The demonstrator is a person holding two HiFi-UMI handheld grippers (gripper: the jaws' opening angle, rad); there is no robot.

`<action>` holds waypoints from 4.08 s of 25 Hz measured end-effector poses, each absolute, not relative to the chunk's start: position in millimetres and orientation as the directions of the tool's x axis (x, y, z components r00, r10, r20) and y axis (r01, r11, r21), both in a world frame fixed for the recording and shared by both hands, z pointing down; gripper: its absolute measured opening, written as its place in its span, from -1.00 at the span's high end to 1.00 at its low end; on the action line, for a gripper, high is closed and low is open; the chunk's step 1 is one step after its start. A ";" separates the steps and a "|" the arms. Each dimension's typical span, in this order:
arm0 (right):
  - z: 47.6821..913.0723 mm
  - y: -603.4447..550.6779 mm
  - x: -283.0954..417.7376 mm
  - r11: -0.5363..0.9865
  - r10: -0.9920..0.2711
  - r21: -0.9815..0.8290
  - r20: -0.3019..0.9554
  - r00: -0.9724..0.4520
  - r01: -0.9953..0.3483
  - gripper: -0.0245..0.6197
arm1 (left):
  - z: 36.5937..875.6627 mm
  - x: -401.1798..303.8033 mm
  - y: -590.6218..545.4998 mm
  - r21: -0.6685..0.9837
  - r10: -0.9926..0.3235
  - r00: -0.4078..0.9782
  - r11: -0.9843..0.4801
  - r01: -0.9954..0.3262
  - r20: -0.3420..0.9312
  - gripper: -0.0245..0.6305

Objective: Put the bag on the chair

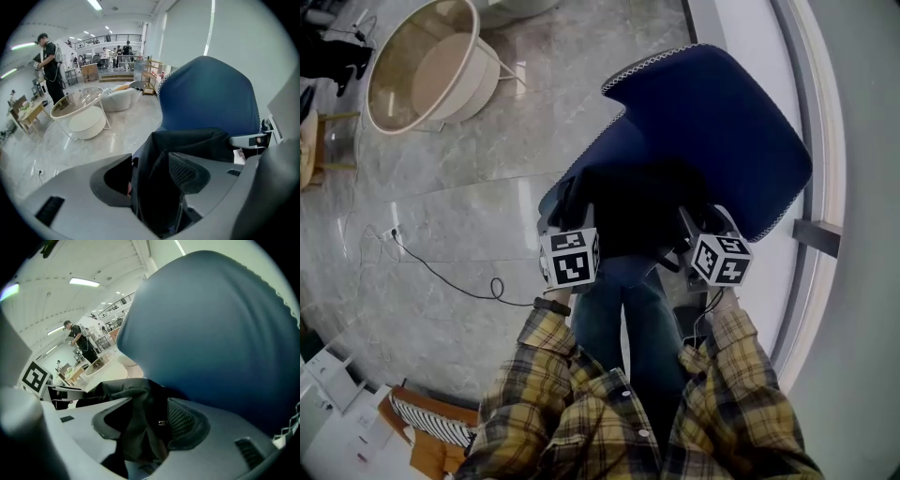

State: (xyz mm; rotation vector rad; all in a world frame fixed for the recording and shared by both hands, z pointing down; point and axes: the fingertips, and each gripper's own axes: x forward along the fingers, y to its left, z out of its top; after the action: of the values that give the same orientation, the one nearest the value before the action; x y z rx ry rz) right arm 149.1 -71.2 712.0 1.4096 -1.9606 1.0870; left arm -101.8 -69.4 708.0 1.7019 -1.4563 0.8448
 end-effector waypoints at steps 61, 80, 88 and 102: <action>200.8 -51.1 65.4 0.668 -0.731 -0.152 0.048 -0.681 -0.728 0.87 | 216.6 4.3 -73.1 0.190 -0.703 0.687 -0.660 -0.727 0.185 0.87; 239.4 -49.3 85.6 0.645 -0.716 -0.204 0.176 -0.676 -0.737 0.88 | 233.3 -12.7 -77.2 0.219 -0.711 0.668 -0.631 -0.744 0.219 0.87; 242.6 -46.9 88.1 0.636 -0.721 -0.213 0.177 -0.670 -0.742 0.88 | 234.1 -13.3 -73.6 0.186 -0.707 0.669 -0.643 -0.743 0.227 0.87; 257.8 -44.9 81.3 0.647 -0.702 -0.215 0.204 -0.682 -0.731 0.88 | 245.0 -13.5 -70.5 0.169 -0.700 0.671 -0.651 -0.740 0.243 0.87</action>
State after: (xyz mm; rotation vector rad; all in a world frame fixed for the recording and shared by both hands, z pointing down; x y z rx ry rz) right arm 81.3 -44.9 257.8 1.2035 -2.7573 0.4285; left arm -13.5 -70.5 245.0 2.6334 -1.1576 0.2265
